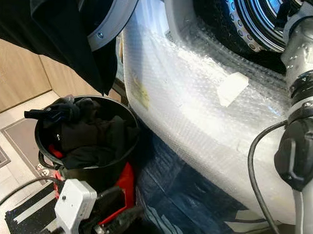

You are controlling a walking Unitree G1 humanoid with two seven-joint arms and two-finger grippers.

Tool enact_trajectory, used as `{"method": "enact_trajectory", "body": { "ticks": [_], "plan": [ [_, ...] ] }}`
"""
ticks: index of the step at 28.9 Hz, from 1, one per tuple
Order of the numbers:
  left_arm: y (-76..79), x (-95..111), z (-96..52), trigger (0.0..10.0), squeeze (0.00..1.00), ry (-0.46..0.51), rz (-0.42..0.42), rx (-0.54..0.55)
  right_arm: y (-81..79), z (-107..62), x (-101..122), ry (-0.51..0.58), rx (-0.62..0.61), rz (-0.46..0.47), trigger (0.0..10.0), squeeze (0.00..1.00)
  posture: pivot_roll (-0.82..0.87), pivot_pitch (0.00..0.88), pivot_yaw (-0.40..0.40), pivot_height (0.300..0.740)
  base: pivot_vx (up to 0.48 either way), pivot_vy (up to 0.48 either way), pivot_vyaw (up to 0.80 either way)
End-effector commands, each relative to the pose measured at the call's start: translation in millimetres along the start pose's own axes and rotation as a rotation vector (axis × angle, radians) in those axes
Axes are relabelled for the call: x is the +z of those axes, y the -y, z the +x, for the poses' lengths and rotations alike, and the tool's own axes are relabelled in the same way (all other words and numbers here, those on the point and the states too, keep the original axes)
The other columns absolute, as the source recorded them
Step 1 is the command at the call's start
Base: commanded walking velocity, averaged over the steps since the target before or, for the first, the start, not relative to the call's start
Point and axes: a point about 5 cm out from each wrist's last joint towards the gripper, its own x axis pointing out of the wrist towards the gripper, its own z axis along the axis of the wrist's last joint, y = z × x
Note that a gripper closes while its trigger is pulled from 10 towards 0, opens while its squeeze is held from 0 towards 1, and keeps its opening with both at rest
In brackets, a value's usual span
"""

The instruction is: Clothes washing

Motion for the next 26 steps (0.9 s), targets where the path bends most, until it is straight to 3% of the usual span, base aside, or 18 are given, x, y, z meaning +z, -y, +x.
{"method": "enact_trajectory", "body": {
  "ticks": [1, 3, 6, 8, 9, 15, 26],
  "plan": [
    [-1.4, -3, 1.8, 10.0, 0.0, -0.011, -0.006, -0.006, 9.0, -1.2, 17, 0.044, 0.014, 0.065, 10.0, 1.0, 0.05, 0.155, -0.156, 0.74, 0.0, 0.0, 0.0],
    [-8.9, -2, 5.5, 10.0, 0.0, -0.001, 0.022, 0.011, 6.6, -1.5, 20, 0.08, 0.091, 0.141, 10.0, 1.0, 0.05, 0.141, -0.15, 0.74, 0.0, 0.0, 0.0],
    [-14.0, -1, 8.6, 10.0, 0.0, 0.007, 0.038, 0.023, 3.8, -2.1, 22, 0.093, 0.167, 0.164, 10.0, 1.0, 0.05, 0.123, -0.144, 0.74, 0.0, 0.0, 0.0],
    [-17.6, 1, 10.8, 10.0, 0.0, 0.017, 0.056, 0.032, 0.5, -3.2, 24, 0.105, 0.251, 0.24, 10.0, 0.8, 0.05, 0.108, -0.141, 0.74, 0.0, 0.0, 0.0],
    [-21.2, 3, 13.0, 10.0, 0.0, 0.024, 0.068, 0.037, 0.6, -4.3, 27, 0.139, 0.309, 0.275, 10.0, 0.0, 0.05, 0.1, -0.137, 0.74, 0.0, 0.0, 0.0],
    [-33.7, 6, 22.1, 10.0, 0.0, 0.052, 0.112, 0.053, 5.2, -6.6, 24, 0.173, 0.465, 0.41, 10.0, 0.0, 0.04, 0.055, -0.126, 0.74, 0.0, 0.0, 0.0],
    [-56.2, 12, 32.3, 10.0, 0.0, 0.099, 0.191, 0.113, 17.8, -11.4, 3, 0.221, 0.608, 0.413, 10.0, 0.0, 0.04, 0.0, -0.098, 0.74, 0.0, 0.0, 0.0]
  ]
}}
